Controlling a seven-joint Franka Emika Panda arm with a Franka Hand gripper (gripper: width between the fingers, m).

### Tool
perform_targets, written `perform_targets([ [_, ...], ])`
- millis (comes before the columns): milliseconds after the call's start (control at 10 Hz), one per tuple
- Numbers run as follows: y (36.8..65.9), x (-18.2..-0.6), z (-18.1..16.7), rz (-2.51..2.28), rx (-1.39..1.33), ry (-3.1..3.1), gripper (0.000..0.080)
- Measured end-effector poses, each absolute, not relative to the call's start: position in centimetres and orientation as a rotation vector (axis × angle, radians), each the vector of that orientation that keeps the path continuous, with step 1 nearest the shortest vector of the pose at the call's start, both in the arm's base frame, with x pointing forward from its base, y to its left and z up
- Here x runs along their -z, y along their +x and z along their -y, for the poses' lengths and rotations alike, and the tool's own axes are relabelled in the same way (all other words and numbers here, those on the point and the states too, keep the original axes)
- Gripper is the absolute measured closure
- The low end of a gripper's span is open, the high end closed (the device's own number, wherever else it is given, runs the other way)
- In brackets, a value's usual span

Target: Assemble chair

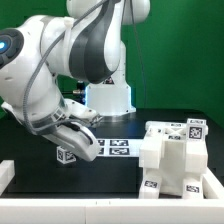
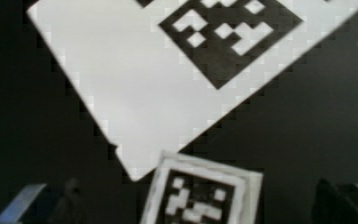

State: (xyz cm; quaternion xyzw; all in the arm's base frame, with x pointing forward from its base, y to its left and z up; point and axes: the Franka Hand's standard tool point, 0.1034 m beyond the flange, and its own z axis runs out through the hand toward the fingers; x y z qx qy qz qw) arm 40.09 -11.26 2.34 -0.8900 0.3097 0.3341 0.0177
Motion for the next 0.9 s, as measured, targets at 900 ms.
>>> perform_targets([
  [900, 40.7, -2.8, 11.6, 0.139, -0.959, -2.899, 0.0150],
])
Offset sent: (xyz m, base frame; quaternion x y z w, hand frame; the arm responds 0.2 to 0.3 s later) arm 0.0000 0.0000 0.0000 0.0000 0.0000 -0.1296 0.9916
